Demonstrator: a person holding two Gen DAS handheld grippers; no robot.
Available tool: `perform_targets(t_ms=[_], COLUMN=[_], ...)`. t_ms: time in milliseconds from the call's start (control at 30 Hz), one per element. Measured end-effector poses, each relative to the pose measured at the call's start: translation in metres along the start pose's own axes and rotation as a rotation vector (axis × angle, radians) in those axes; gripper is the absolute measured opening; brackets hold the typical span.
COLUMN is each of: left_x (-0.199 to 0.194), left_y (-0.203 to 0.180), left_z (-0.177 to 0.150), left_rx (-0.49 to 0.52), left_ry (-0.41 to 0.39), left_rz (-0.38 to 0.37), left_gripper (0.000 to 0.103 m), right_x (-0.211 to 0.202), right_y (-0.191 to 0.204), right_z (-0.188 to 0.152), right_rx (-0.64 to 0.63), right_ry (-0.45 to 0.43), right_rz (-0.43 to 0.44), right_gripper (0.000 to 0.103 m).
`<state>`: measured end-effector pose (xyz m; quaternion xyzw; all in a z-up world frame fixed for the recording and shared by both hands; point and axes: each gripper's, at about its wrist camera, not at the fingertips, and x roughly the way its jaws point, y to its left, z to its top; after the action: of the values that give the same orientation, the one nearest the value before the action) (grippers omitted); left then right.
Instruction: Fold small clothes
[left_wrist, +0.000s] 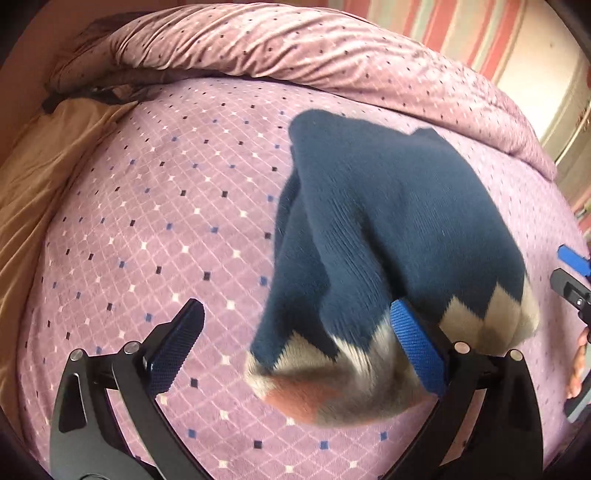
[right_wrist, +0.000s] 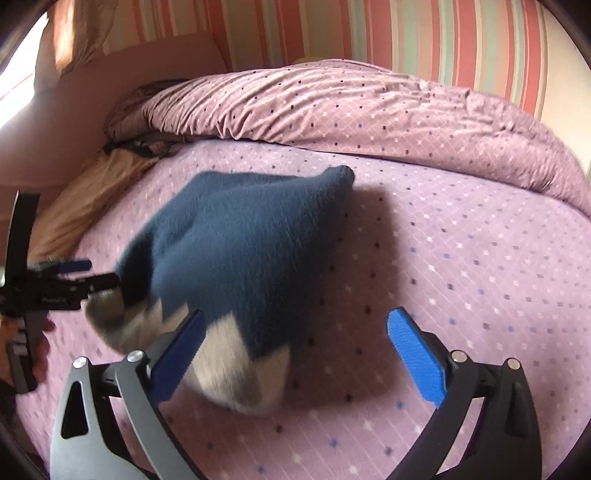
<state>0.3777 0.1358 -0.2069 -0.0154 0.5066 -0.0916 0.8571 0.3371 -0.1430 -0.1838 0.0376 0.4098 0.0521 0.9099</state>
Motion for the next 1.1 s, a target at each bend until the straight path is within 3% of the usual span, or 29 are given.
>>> perform_targets(t_ms=[233, 767, 900, 1000, 1100], left_x=[-0.002, 0.004, 0.009, 0.009, 0.010], left_y=[-0.008, -0.009, -0.010, -0.010, -0.010], left_z=[0.010, 0.016, 0.017, 0.014, 0.012], left_rx=[0.012, 0.009, 0.014, 0.022, 0.035], left_ry=[-0.035, -0.047, -0.034, -0.031, -0.028], left_rz=[0.033, 0.026, 0.020, 0.021, 0.029], left_gripper=[0.100, 0.100, 0.100, 0.100, 0.100], right_x=[0.022, 0.036, 0.063, 0.079, 0.084], right_y=[0.001, -0.001, -0.016, -0.034, -0.038], right_z=[0.023, 0.028, 0.021, 0.011, 0.005], right_rx=[0.037, 0.047, 0.146, 0.316, 0.378], right_ry=[0.014, 0.005, 0.112, 0.135, 0.142], right_rz=[0.004, -0.021, 0.078, 0.166, 0.196], right_gripper=[0.100, 0.101, 0.101, 0.101, 0.101])
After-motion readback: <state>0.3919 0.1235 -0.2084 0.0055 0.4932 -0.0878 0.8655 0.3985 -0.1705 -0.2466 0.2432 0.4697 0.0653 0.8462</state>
